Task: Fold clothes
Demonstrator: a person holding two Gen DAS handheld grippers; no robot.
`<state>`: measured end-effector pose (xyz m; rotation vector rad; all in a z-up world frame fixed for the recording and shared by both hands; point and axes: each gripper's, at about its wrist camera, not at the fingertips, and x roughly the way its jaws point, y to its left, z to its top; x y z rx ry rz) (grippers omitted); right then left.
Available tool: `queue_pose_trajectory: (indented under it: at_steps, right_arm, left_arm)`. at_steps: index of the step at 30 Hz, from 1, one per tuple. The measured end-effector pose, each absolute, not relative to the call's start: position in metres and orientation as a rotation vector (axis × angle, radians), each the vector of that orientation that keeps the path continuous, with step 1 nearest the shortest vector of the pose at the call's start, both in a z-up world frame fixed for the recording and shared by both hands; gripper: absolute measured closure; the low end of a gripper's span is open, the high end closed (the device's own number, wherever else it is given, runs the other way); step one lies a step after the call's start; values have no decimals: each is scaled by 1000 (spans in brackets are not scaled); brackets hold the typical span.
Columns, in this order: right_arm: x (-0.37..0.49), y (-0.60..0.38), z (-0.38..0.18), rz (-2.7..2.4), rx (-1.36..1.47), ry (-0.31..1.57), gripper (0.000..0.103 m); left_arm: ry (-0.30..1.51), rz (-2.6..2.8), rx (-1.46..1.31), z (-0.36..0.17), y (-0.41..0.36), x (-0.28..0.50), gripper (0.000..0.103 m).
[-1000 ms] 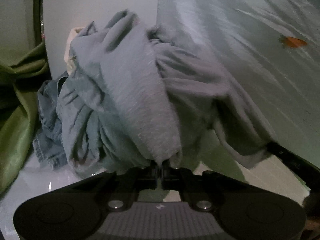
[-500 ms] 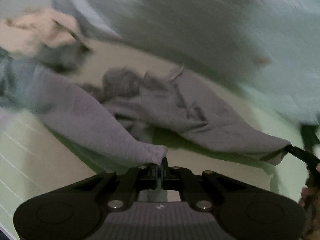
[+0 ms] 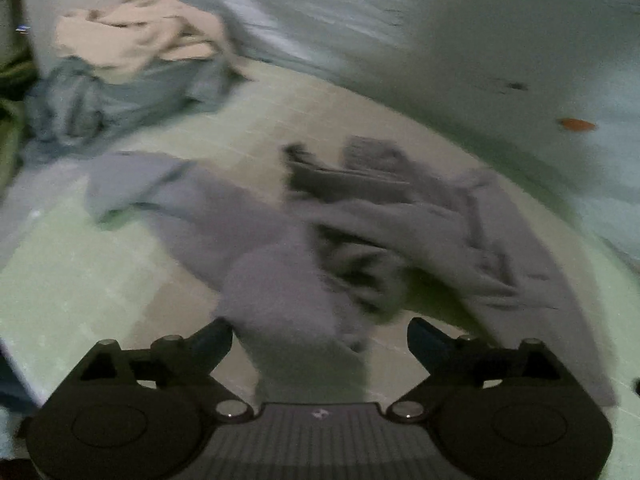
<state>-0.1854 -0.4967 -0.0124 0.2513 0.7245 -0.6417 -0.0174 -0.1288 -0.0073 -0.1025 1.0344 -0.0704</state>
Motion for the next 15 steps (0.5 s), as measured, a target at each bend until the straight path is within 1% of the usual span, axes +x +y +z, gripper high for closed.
queue_pose_trajectory:
  at_steps: [3,7,11,15]
  right_arm:
    - [-181,-495,-12,-609,221,727,2]
    - [-157,-494,-18,-537,185,738,2]
    - [-114,-498,-35,-473,154,767,1]
    - [-62,-512,-61,-432,195,846,1]
  left_arm:
    - [1057,26,-156,-13,-110,-11,6]
    - [1096,103,-200,-25,-94,6,6]
    - [1144,127,-182,-40,-91,29,6]
    - [1192,151,-165,-55,-89,53,6]
